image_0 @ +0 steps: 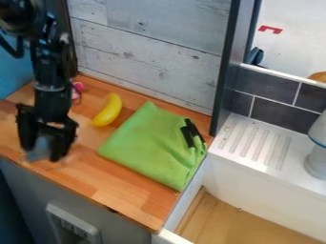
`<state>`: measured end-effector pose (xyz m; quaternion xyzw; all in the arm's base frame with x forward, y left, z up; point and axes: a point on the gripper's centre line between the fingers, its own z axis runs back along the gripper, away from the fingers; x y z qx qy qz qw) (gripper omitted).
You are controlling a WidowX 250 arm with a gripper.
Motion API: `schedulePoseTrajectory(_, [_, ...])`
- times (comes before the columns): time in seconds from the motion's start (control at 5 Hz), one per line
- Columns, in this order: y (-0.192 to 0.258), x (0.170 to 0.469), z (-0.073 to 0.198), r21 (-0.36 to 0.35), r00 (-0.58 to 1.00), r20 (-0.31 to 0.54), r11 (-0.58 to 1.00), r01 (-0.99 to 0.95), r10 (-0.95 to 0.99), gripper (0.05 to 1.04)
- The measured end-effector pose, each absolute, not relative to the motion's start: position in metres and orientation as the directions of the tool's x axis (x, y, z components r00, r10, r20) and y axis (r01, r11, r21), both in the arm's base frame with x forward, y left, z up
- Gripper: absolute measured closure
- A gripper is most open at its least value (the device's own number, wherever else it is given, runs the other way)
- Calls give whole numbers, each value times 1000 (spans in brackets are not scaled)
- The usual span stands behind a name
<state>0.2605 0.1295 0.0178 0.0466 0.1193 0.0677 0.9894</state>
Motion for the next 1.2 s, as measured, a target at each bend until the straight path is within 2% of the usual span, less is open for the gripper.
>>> schedulePoseTrajectory(0.4, [131, 279, 92, 132, 992, 4, 983, -128, 129, 79])
schedulePoseTrajectory(0.6, [117, 286, 106, 81, 998, 26, 995, -58, 56, 80])
schedulePoseTrajectory(0.8, [80, 298, 106, 12, 997, -6, 997, 77, -77, 80])
schedulePoseTrajectory(1.0, [59, 296, 93, -30, 985, -90, 989, 143, -145, 80])
schedulePoseTrajectory(1.2, [42, 301, 94, -26, 981, -84, 984, 175, -176, 80])
